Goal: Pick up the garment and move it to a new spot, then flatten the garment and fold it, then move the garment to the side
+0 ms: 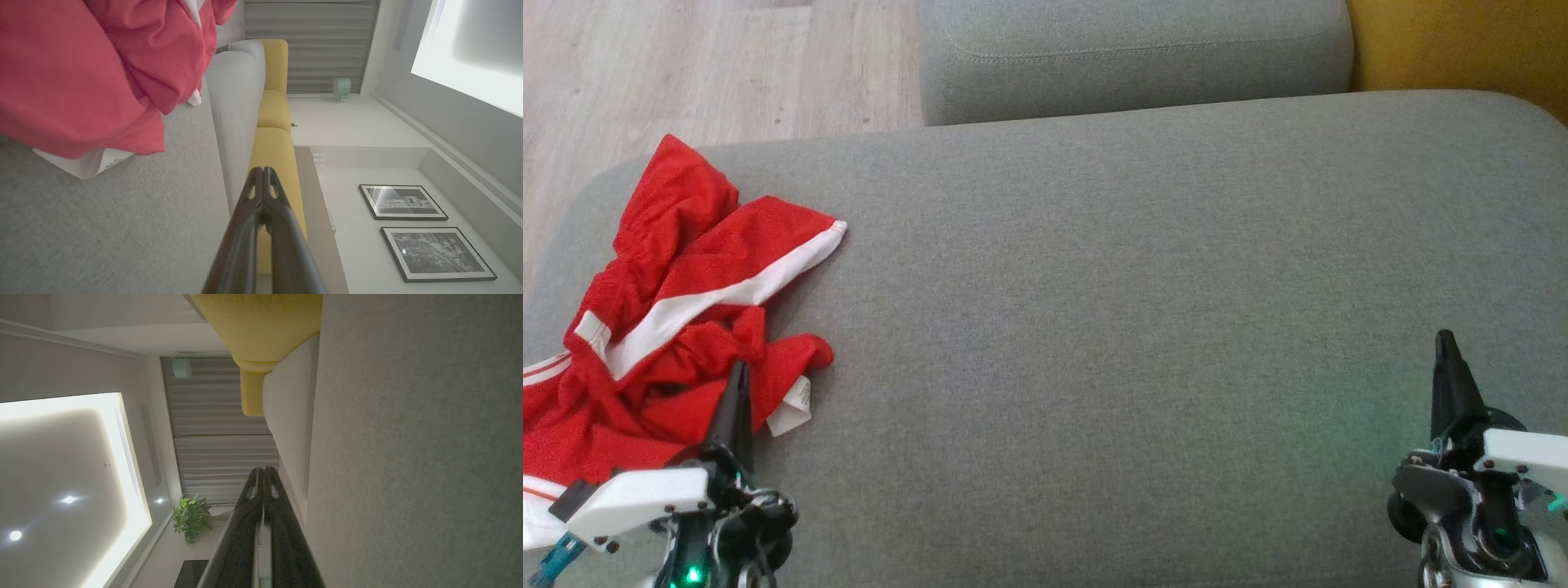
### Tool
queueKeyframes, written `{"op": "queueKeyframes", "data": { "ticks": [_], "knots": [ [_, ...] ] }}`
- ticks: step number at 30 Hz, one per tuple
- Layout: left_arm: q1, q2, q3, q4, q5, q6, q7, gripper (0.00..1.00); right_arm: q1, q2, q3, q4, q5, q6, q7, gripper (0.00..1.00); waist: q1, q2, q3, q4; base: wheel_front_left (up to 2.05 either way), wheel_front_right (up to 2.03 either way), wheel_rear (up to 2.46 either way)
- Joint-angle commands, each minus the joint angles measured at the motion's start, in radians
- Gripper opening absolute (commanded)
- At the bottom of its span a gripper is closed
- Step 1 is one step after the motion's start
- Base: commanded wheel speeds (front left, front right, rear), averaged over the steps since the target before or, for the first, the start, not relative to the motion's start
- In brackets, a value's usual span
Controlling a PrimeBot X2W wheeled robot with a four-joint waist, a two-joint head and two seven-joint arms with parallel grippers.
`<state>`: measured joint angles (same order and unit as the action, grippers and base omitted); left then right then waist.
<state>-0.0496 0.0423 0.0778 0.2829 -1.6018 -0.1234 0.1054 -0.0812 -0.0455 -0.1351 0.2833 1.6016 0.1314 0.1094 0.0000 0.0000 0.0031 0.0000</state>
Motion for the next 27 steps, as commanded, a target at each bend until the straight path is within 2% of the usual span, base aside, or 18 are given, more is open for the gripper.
{"op": "queueKeyframes", "data": {
  "ticks": [1,12,13,16,27],
  "knots": [
    [-0.058,0.008,0.036,-0.038,-0.007,-0.007,0.008,0.0,-0.027,-0.005,0.022,-0.039,0.007,-0.001,0.004,0.0,0.0,0.0,0.0,0.0,0.0,0.0,0.0],
    [-0.058,0.008,0.036,-0.038,-0.007,-0.007,0.008,0.0,-0.027,-0.005,0.022,-0.039,0.007,-0.001,0.004,0.0,0.0,0.0,0.0,0.0,0.0,0.0,0.0],
    [0.0,0.0,0.0,0.0,0.0,0.0,0.0,1.0,0.0,0.0,0.0,0.0,0.0,0.0,0.0,1.0,0.0,0.0,0.0,0.0,0.0,0.0,0.0],
    [0.017,-0.004,-0.002,0.037,0.0,0.002,-0.002,1.0,0.013,0.002,0.002,0.036,0.0,0.0,0.0,1.0,0.0,0.0,0.0,0.0,0.0,0.0,0.0],
    [0.009,-0.003,-0.018,0.014,-0.004,0.001,-0.034,1.0,0.003,0.001,0.035,0.016,0.01,0.0,-0.024,1.0,0.0,0.0,0.0,0.002,0.0,0.0,0.0]
  ]
}}
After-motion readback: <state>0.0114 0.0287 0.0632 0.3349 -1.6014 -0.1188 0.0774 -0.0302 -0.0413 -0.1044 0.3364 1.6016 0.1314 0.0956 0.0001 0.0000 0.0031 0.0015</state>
